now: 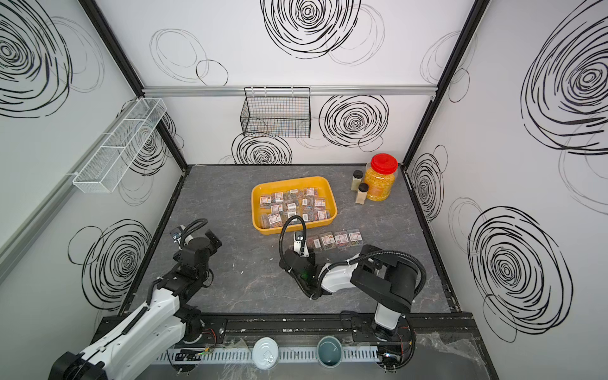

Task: Take the paper clips out of the storage box
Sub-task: Place the boxed paper clips at the center of the board.

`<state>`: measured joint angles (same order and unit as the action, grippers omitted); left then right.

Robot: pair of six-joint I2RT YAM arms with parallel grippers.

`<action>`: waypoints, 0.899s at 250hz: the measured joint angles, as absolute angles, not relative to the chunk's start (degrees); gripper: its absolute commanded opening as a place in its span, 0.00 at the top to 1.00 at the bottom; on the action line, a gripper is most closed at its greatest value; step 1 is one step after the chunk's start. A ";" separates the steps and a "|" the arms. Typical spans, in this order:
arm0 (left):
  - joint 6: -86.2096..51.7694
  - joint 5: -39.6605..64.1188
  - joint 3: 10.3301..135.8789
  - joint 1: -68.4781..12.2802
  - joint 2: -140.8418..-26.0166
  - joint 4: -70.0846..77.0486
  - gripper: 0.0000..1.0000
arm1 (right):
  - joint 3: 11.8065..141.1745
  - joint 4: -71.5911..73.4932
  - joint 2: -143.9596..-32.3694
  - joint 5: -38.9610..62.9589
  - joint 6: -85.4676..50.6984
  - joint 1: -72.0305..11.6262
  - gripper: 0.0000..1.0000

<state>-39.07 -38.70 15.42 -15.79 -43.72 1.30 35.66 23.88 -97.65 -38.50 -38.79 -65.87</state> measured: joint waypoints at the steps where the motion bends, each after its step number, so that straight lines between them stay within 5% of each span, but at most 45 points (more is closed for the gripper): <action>1: -39.07 -38.70 15.42 -15.79 -43.72 1.30 0.01 | 35.68 23.86 -97.65 -38.50 -38.79 -65.87 0.32; 225: -39.44 -42.02 15.42 -18.76 -43.70 0.62 0.01 | 43.75 8.99 -98.39 -36.71 -39.94 -66.48 0.35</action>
<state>-39.44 -42.02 15.42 -18.76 -43.70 0.62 43.75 8.99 -98.39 -36.71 -39.94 -66.48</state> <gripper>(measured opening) 0.991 0.664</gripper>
